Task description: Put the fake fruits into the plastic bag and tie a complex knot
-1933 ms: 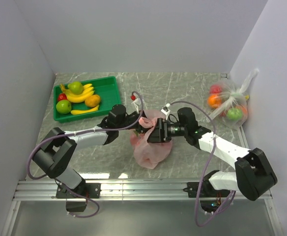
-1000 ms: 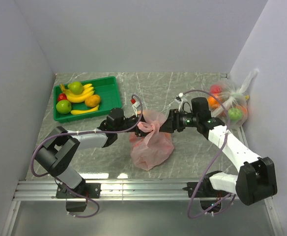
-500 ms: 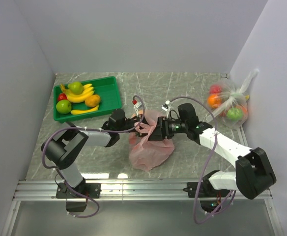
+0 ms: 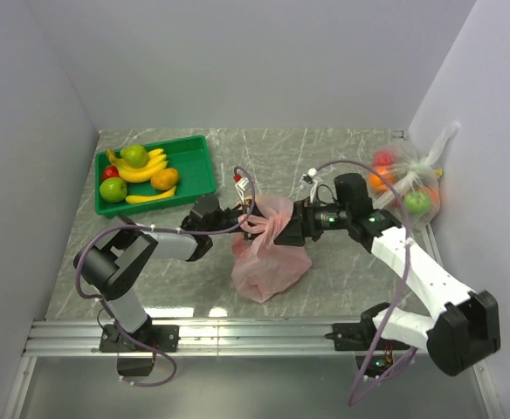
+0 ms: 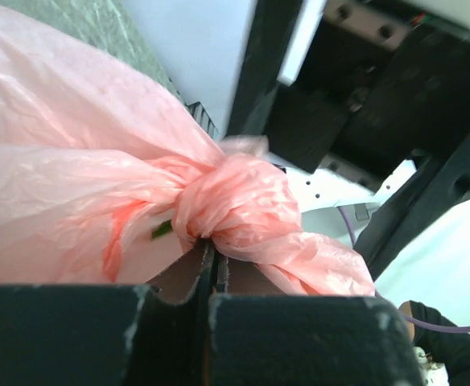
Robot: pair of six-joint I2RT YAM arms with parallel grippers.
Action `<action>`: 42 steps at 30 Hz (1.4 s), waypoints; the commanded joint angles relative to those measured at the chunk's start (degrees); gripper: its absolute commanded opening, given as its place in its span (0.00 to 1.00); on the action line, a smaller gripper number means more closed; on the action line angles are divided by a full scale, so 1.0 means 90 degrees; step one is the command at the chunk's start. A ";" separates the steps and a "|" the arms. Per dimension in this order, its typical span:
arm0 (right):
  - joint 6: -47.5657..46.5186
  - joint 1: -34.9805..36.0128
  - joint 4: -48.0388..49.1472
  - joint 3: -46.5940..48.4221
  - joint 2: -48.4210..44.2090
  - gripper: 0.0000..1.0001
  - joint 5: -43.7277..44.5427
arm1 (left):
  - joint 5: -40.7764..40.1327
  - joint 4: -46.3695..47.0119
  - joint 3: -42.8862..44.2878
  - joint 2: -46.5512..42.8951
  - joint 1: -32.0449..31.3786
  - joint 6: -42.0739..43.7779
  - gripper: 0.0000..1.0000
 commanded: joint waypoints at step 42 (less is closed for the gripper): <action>-0.1280 -0.0620 -0.1612 0.0588 0.0132 0.58 -0.0443 | 0.0087 0.0830 0.0118 0.0107 -0.0127 -0.0280 0.00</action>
